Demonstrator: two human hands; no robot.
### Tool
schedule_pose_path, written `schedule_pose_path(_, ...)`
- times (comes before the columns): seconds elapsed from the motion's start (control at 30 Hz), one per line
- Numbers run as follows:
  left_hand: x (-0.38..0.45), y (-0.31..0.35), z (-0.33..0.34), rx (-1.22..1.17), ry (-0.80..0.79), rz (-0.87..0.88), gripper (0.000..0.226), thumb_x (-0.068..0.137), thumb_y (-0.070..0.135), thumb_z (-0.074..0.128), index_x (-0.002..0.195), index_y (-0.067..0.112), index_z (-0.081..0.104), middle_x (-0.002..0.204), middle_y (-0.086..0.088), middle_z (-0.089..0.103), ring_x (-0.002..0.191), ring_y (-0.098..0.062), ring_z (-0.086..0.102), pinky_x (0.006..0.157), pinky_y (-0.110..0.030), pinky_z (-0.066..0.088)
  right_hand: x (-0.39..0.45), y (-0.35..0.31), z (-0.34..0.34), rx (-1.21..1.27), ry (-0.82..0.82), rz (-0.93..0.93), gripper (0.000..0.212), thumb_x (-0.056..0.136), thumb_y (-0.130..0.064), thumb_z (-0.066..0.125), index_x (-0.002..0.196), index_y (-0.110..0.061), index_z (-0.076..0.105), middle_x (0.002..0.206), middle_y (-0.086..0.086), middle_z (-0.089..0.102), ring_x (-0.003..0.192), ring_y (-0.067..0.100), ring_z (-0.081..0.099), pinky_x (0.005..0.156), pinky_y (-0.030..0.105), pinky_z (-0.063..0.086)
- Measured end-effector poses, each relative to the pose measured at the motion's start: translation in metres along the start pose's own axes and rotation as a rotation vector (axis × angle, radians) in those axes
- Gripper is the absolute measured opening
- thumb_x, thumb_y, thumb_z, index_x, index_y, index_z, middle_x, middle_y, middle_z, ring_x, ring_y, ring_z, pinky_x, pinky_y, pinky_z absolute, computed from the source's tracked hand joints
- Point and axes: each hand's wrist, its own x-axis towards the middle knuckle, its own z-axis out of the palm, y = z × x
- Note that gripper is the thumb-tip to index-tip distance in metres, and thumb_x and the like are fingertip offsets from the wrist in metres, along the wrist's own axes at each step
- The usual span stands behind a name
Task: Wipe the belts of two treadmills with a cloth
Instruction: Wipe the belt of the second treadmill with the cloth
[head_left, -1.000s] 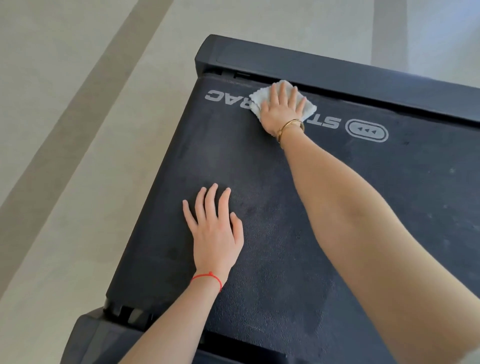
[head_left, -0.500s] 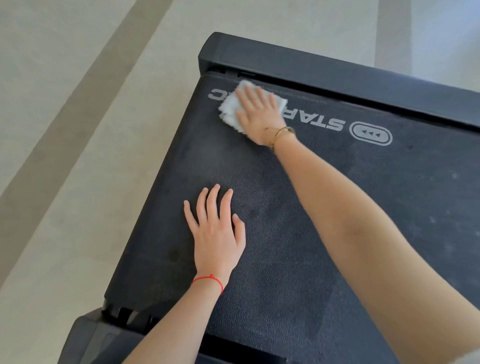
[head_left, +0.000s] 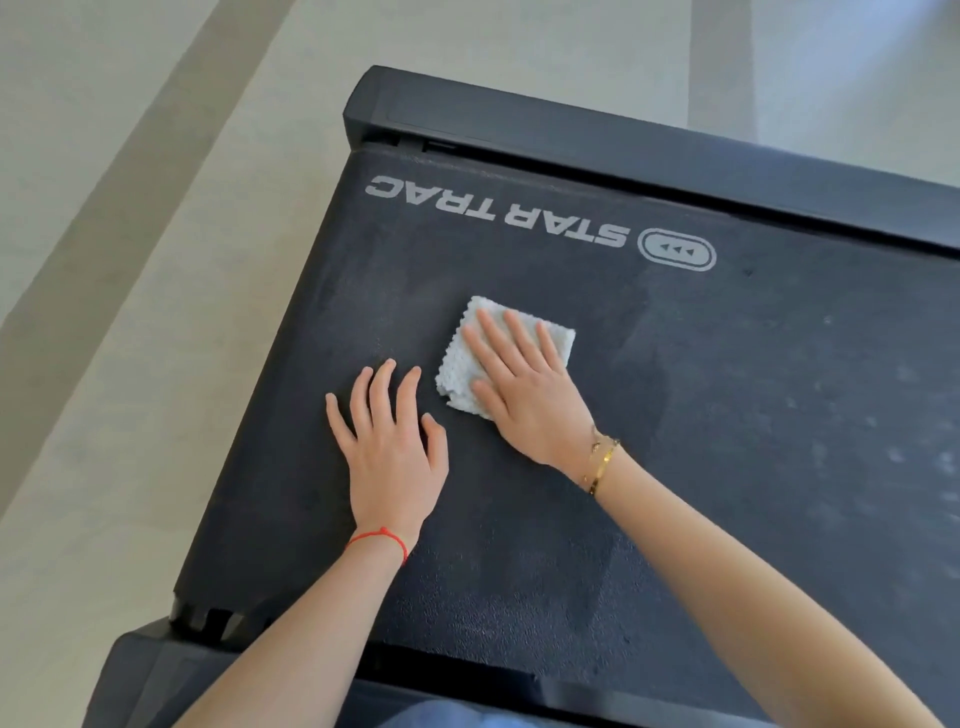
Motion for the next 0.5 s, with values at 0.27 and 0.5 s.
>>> schedule_pose_path(0.27,0.001,0.001,-0.001,-0.025,0.002,-0.012,0.051,0.095,0.03,0.033,0.141,0.016,0.05,0.15,-0.012,0.044,0.144,-0.034,0.034,0.12,-0.064,0.017,0.037,0.119,-0.034,0.083,0.045,0.432,0.058,0.107,-0.041,0.02,0.159,-0.023,0.004,0.166,0.002,-0.003,0.153,0.027,-0.006,0.122,0.046,-0.006)
schedule_pose_path(0.5,0.001,0.002,-0.002,-0.019,0.012,-0.008,0.05,0.095,0.028,0.036,0.141,0.015,0.049,0.15,-0.012,0.043,0.144,-0.034,0.034,0.12,-0.064,0.016,0.031,0.077,-0.022,0.098,0.064,0.489,0.059,0.106,-0.039,0.019,0.159,-0.02,0.001,0.166,0.005,-0.005,0.152,0.029,-0.008,0.122,0.051,-0.007)
